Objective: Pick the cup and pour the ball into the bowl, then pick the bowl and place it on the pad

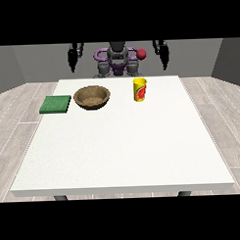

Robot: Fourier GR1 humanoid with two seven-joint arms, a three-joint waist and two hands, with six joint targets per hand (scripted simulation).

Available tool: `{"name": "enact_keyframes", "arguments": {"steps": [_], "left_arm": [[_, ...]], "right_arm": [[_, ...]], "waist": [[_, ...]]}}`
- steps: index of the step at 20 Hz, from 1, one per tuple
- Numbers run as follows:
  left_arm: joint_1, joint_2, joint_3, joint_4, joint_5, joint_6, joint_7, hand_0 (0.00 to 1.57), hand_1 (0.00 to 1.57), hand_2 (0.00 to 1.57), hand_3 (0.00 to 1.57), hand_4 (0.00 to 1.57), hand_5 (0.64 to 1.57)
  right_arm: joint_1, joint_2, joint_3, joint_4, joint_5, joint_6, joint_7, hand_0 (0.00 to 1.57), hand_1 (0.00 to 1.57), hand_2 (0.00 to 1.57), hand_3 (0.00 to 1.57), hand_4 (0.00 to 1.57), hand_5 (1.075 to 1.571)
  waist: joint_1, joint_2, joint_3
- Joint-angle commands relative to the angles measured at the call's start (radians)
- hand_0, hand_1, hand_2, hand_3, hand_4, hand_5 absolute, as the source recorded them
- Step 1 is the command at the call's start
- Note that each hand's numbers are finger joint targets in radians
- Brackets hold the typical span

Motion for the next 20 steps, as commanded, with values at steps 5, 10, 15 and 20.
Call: {"name": "enact_keyframes", "arguments": {"steps": [5, 10, 15, 20], "left_arm": [[-0.015, 0.042, 0.009, -0.101, 0.013, -0.013, 0.090, 0.00, 0.00, 0.00, 0.00, 0.00, 1.557], [-0.064, -0.001, 0.077, -0.203, 0.151, 0.003, 0.187, 0.00, 0.00, 0.00, 0.00, 0.00, 1.558], [-0.045, -0.002, 0.114, -0.152, 0.148, -0.033, 0.030, 0.00, 0.00, 0.00, 0.00, 0.00, 1.544], [-0.155, 0.026, 0.186, -0.029, 0.152, -0.043, -0.088, 0.00, 0.00, 0.00, 0.00, 0.00, 1.539]], "right_arm": [[-0.011, -0.046, -0.013, -0.095, -0.004, 0.005, 0.098, 0.00, 0.00, 0.00, 0.00, 0.00, 1.569], [0.079, -0.159, -0.164, -0.088, -0.231, 0.213, 0.068, 0.00, 0.00, 0.00, 0.00, 0.00, 1.569], [0.075, -0.129, -0.188, -0.090, -0.224, 0.227, -0.010, 0.00, 0.00, 0.00, 0.00, 0.00, 1.570], [0.002, -0.155, -0.210, -0.064, -0.240, 0.263, -0.040, 0.00, 0.00, 0.00, 0.00, 0.00, 1.569]], "waist": [[-0.009, -0.255, -0.0099], [-0.026, -0.196, -0.0112], [-0.035, -0.076, -0.0117], [-0.062, 0.021, -0.0117]]}}
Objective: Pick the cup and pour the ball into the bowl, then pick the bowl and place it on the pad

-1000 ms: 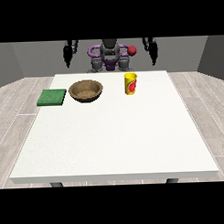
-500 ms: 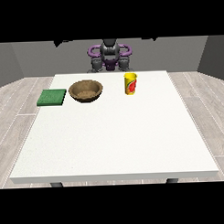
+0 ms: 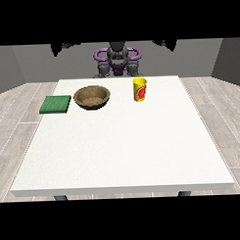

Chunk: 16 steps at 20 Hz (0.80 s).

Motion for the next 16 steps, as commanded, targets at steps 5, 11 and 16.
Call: {"name": "enact_keyframes", "arguments": {"steps": [5, 11, 16], "left_arm": [[-0.005, -0.077, -0.041, 0.136, -0.083, -0.003, -0.295, 0.00, 0.00, 0.00, 0.00, 0.00, 1.527], [-0.028, -0.105, -0.024, 0.380, -0.133, 0.019, -0.517, 0.00, 0.00, 0.00, 0.00, 0.00, 1.518], [-0.090, -0.145, -0.031, 0.564, -0.166, 0.121, -0.614, 0.00, 0.00, 0.00, 0.00, 0.00, 1.523]], "right_arm": [[-0.064, 0.001, -0.048, 0.122, 0.005, 0.040, -0.164, 0.00, 0.00, 0.00, 0.00, 0.00, 1.570], [-0.074, 0.003, -0.019, 0.101, 0.033, 0.049, -0.161, 0.00, 0.00, 0.00, 0.00, 0.00, 1.571], [-0.058, -0.003, -0.017, 0.094, 0.033, 0.073, -0.165, 0.00, 0.00, 0.00, 0.00, 0.00, 1.570]], "waist": [[0.011, 0.169, -0.0001], [-0.041, 0.202, -0.0008], [-0.083, 0.185, -0.0006]]}}
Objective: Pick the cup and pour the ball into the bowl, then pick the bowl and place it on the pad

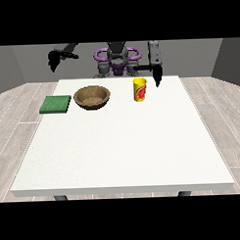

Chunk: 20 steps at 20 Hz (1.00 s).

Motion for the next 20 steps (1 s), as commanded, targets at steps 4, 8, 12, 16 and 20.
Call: {"name": "enact_keyframes", "arguments": {"steps": [4, 8, 12, 16, 20], "left_arm": [[-0.113, 0.000, 0.059, 0.308, -0.005, 0.025, -0.226, 0.00, 0.00, 0.00, 0.00, 0.00, 1.517], [-0.215, -0.025, 0.044, 0.415, -0.029, 0.081, -0.247, 0.00, 0.00, 0.00, 0.00, 0.00, 1.519], [-0.254, 0.003, 0.077, 0.525, -0.017, 0.071, -0.330, 0.00, 0.00, 0.00, 0.00, 0.00, 1.520], [-0.281, 0.011, 0.120, 0.662, 0.003, 0.065, -0.460, 0.00, 0.00, 0.00, 0.00, 0.00, 1.523], [-0.333, 0.014, 0.118, 0.704, 0.001, 0.084, -0.461, 0.00, 0.00, 0.00, 0.00, 0.00, 1.559]], "right_arm": [[-0.027, -0.031, -0.023, 0.015, -0.042, 0.065, -0.018, 0.00, 0.00, 0.00, 0.00, 0.00, 1.570], [-0.071, 0.011, 0.002, 0.075, 0.016, -0.003, -0.022, 0.00, 0.00, 0.00, 0.00, 0.00, 1.571], [-0.066, -0.011, -0.024, 0.157, 0.016, 0.054, -0.129, 0.00, 0.00, 0.00, 0.00, 0.00, 1.571], [-0.084, 0.006, 0.000, 0.063, 0.003, 0.021, -0.034, 0.00, 0.00, 0.00, 0.00, 0.00, 1.571], [-0.122, -0.059, -0.040, 0.115, -0.006, 0.067, -0.056, 0.00, 0.00, 0.00, 0.00, 0.00, 1.571]], "waist": [[-0.046, 0.053, -0.0002], [-0.018, 0.045, -0.0001], [-0.019, 0.075, 0.0001], [-0.042, 0.105, -0.0004], [-0.042, 0.112, -0.0003]]}}
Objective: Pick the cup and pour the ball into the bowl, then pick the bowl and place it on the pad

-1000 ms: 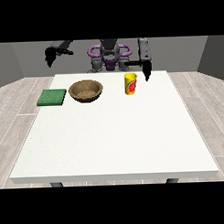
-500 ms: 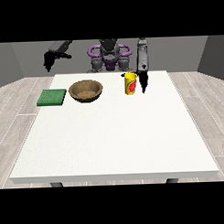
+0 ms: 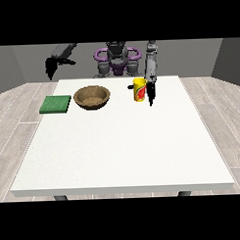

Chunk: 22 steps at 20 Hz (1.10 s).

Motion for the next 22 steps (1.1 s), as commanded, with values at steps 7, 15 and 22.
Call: {"name": "enact_keyframes", "arguments": {"steps": [7, 15, 22], "left_arm": [[0.032, -0.029, -0.061, 0.031, -0.152, 0.313, -0.082, 1.32, 1.32, 1.57, 1.57, 1.47, 1.246], [0.019, 0.124, -0.166, -0.035, -0.303, 0.332, 0.224, 1.35, 1.35, 1.57, 1.57, 1.55, 1.306], [-0.206, 0.318, -0.236, -0.025, -0.483, 0.332, 0.555, 1.46, 1.46, 1.57, 1.57, 1.57, 1.282]], "right_arm": [[-0.069, -0.073, -0.059, 0.030, -0.048, 0.041, 0.005, 0.00, 0.00, 0.00, 0.00, 0.00, 1.570], [0.007, -0.058, -0.054, 0.128, -0.015, 0.017, 0.064, 0.00, 0.00, 0.00, 0.00, 0.00, 1.570], [-0.021, -0.056, -0.063, 0.211, -0.029, 0.039, 0.040, 0.00, 0.00, 0.00, 0.00, 0.00, 1.568]], "waist": [[-0.058, 0.053, -0.0025], [0.023, -0.200, 0.0001], [0.027, -0.207, 0.0000]]}}
